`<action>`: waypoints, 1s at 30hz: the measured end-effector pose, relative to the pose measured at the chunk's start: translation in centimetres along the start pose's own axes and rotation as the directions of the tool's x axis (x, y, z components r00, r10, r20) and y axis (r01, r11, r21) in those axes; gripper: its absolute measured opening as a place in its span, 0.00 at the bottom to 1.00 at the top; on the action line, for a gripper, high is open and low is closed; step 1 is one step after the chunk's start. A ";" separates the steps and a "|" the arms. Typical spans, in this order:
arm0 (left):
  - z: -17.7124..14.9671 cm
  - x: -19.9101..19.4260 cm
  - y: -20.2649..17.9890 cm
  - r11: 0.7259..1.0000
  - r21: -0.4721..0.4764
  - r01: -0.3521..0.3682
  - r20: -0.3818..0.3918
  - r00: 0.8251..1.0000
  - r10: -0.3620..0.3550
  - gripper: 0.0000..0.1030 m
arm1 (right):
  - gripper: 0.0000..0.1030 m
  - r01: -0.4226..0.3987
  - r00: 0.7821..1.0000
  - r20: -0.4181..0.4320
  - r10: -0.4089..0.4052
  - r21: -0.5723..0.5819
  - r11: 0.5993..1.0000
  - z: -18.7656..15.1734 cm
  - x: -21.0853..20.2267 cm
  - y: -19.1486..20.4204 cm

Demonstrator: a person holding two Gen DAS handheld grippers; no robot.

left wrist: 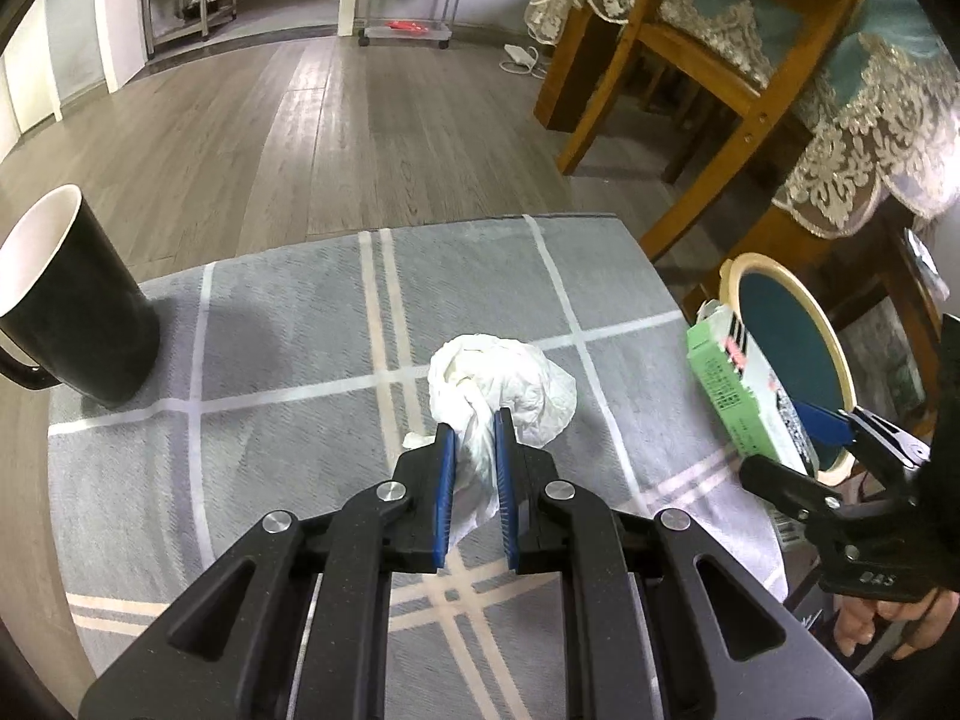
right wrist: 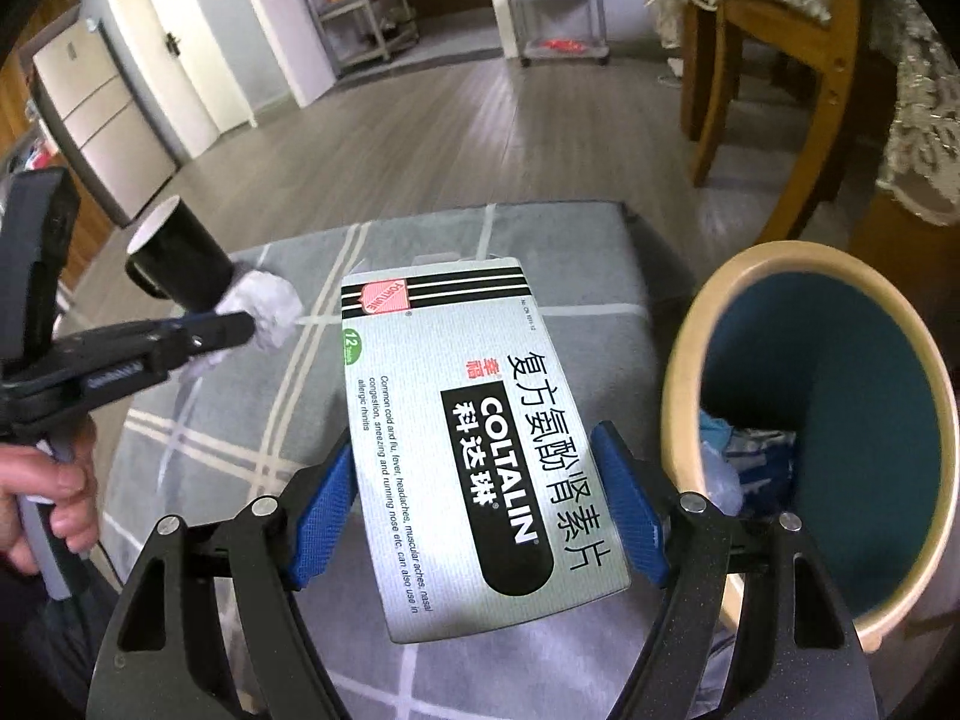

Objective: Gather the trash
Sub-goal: 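Carry the tissue and medicine box over the teal bin and open both tools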

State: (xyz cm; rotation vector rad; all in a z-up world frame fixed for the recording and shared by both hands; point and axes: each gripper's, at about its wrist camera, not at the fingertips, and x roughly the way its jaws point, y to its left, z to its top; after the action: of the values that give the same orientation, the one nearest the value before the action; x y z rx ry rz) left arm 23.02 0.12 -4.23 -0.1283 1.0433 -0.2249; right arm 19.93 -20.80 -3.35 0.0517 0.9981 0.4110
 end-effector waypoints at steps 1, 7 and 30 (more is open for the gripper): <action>0.1 0.0 -0.3 1.000 0.000 0.002 0.000 1.000 -0.002 0.12 | 0.75 0.002 1.000 0.015 -0.002 0.001 1.000 -0.2 -0.4 0.0; 0.5 0.0 -3.1 0.999 0.034 0.008 0.005 1.000 -0.008 0.12 | 0.75 0.014 0.998 0.059 -0.015 0.016 1.000 -1.0 -2.0 -1.0; 2.2 -0.5 -14.1 0.977 0.182 0.111 0.050 0.991 -0.122 0.12 | 0.75 0.093 0.975 0.179 -0.128 0.195 0.976 -2.4 -8.0 -7.0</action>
State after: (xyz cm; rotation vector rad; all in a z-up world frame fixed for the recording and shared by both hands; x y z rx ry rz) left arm 22.90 -13.41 0.26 -0.0336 0.9511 -0.4181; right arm 16.33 -30.47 0.18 0.1996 0.8431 0.2048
